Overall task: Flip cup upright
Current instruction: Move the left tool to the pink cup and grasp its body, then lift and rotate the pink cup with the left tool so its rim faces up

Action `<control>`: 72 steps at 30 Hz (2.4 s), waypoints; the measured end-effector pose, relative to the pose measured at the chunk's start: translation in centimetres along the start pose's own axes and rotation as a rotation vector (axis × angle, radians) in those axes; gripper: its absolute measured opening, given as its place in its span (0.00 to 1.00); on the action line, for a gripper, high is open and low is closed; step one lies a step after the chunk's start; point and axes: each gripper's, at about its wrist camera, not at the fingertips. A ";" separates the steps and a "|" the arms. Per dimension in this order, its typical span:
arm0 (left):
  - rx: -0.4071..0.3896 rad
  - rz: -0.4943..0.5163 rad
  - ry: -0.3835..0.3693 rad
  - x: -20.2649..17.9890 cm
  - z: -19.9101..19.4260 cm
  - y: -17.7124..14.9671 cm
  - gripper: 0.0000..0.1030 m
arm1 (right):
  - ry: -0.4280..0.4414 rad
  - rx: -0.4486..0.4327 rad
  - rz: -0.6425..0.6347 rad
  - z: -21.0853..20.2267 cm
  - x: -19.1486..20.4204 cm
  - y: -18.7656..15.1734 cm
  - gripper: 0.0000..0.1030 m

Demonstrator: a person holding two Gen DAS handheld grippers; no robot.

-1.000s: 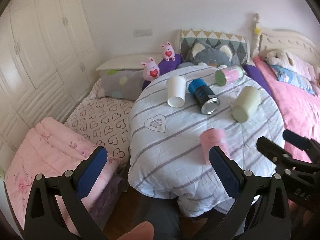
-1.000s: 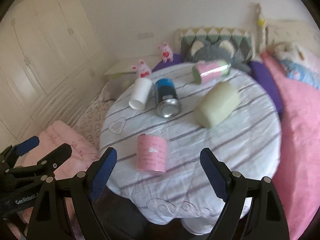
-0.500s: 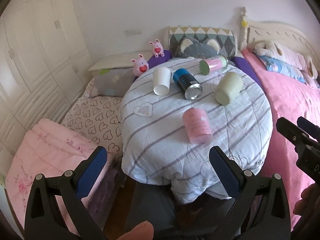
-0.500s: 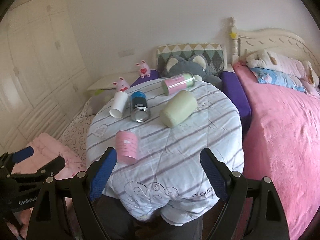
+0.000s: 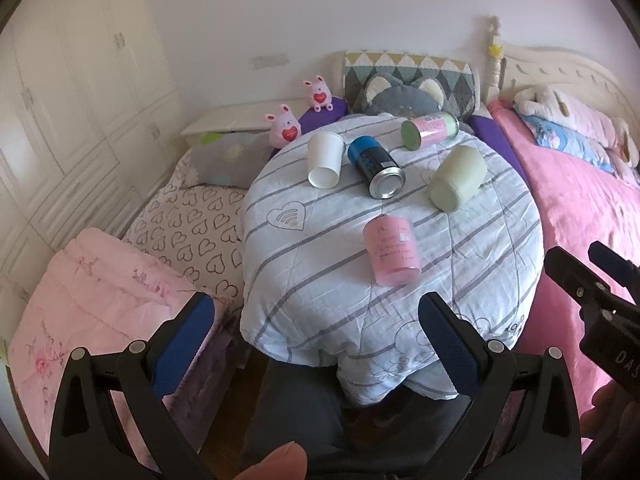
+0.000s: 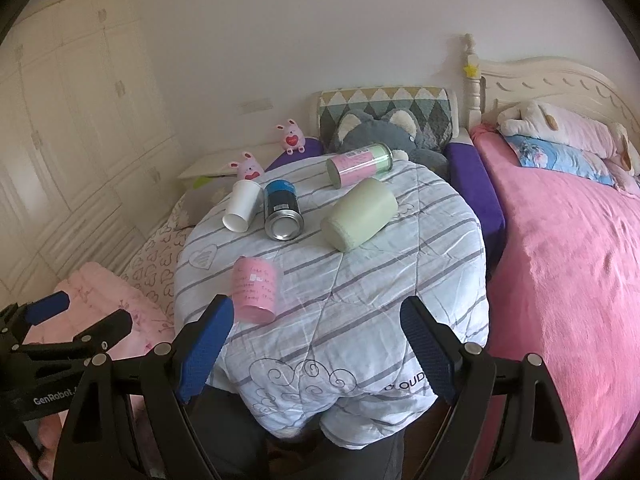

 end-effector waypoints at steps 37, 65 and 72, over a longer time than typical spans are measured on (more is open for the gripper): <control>0.476 -0.272 -0.225 -4.5 21.1 6.2 0.92 | 0.049 0.225 -0.006 14.8 -6.1 6.0 0.84; -0.327 0.010 0.061 -4.3 17.5 3.0 0.62 | -0.011 0.265 0.019 14.4 -6.3 4.0 0.84; -0.345 0.010 0.087 -4.6 17.0 0.3 0.63 | -0.022 0.304 -0.020 14.6 -4.8 2.5 0.84</control>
Point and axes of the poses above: each gripper's, at about its wrist camera, not at the fingertips, and z roughly the way its jaws point, x to its left, y to its top, and after that the axes turned 13 degrees about z, right-handed
